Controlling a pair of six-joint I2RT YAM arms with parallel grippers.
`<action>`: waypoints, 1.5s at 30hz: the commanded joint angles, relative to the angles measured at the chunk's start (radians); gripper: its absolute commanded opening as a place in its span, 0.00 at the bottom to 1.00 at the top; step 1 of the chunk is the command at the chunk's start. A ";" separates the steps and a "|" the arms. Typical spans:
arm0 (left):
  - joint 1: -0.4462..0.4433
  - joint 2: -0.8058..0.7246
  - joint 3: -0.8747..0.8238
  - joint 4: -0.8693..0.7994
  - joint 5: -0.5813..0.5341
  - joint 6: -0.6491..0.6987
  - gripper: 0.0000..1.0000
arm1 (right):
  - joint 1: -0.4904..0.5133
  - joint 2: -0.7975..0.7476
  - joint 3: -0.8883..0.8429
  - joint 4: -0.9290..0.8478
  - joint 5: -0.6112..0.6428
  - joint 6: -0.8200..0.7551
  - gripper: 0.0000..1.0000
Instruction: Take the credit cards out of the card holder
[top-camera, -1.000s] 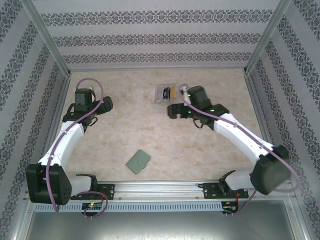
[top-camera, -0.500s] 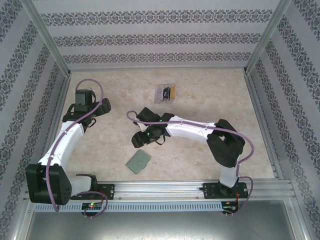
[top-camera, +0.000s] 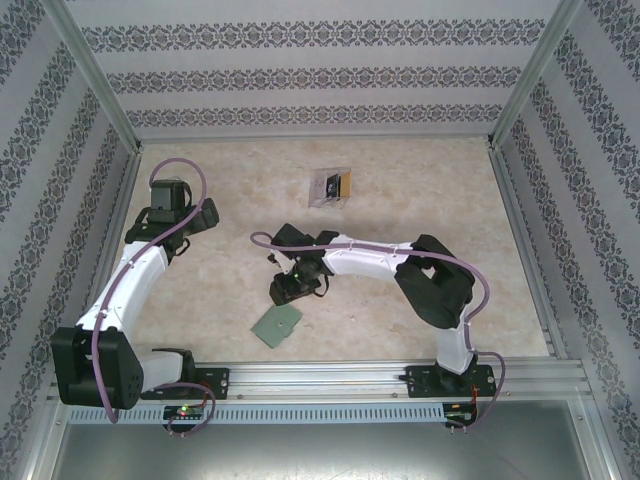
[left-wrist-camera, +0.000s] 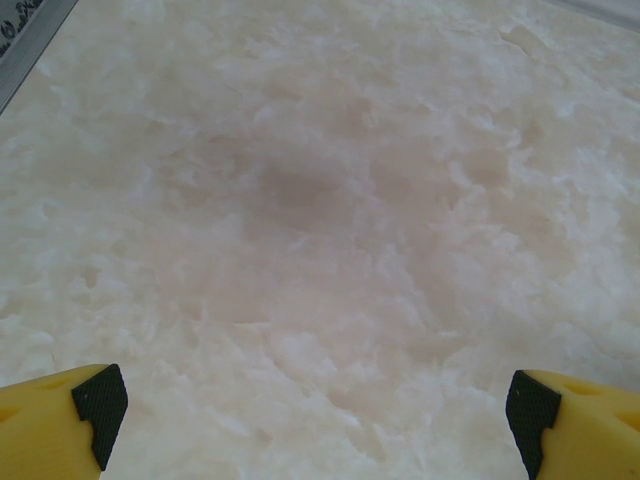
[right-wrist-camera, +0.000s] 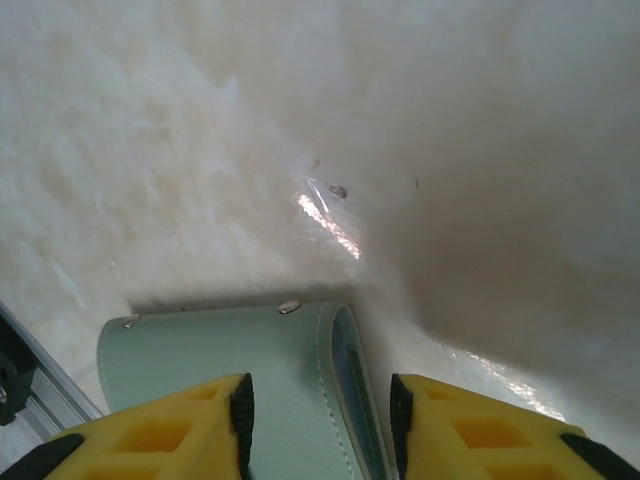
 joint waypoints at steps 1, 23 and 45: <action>-0.008 -0.001 0.023 -0.028 -0.013 0.007 0.99 | 0.018 0.029 0.023 -0.027 -0.035 -0.030 0.40; -0.016 0.089 0.022 -0.038 0.339 -0.065 0.99 | -0.148 -0.152 -0.088 0.020 0.181 -0.215 0.00; -0.350 0.472 0.084 0.104 0.589 -0.241 0.93 | -0.294 -0.261 -0.179 0.113 0.163 0.186 0.60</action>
